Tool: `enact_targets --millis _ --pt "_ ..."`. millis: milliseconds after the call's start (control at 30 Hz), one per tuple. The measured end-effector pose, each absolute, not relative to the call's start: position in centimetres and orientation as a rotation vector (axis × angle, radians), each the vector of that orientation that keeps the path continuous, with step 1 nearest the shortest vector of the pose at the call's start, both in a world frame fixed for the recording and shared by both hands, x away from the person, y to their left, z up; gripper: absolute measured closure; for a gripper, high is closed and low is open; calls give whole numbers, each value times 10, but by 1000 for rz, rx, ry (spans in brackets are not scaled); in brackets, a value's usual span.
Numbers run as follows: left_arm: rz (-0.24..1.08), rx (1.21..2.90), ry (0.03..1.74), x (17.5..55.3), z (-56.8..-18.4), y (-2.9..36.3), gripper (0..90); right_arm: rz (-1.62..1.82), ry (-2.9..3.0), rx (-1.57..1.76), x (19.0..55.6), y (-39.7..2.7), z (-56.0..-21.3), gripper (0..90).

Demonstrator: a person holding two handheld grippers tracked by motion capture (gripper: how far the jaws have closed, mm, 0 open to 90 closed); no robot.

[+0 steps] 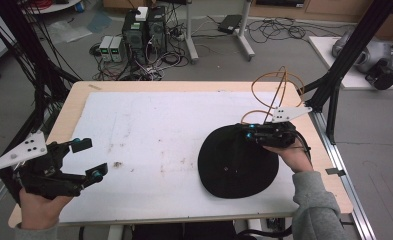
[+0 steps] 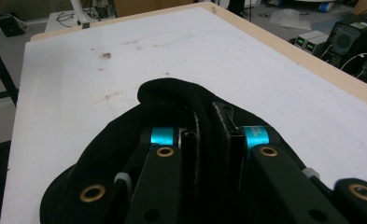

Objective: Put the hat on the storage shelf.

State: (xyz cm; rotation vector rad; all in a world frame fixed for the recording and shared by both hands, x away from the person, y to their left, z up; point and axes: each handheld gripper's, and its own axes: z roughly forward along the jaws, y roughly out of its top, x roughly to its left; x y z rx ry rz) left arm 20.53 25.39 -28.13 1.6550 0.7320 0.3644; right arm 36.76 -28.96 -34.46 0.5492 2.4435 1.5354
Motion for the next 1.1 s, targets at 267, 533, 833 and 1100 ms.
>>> enact_targets --millis 267,533,833,1100 --pt "363 1655 734 206 -282 253 77 1547 2447 576 367 -292 -342 850" --pt "362 1657 735 207 -282 253 77 1544 2434 577 362 -295 -329 855" --pt "357 1653 732 207 -281 253 77 1529 2414 504 348 -292 -306 868" --pt "355 1652 733 208 -282 253 77 1516 2399 441 336 -288 -284 873"
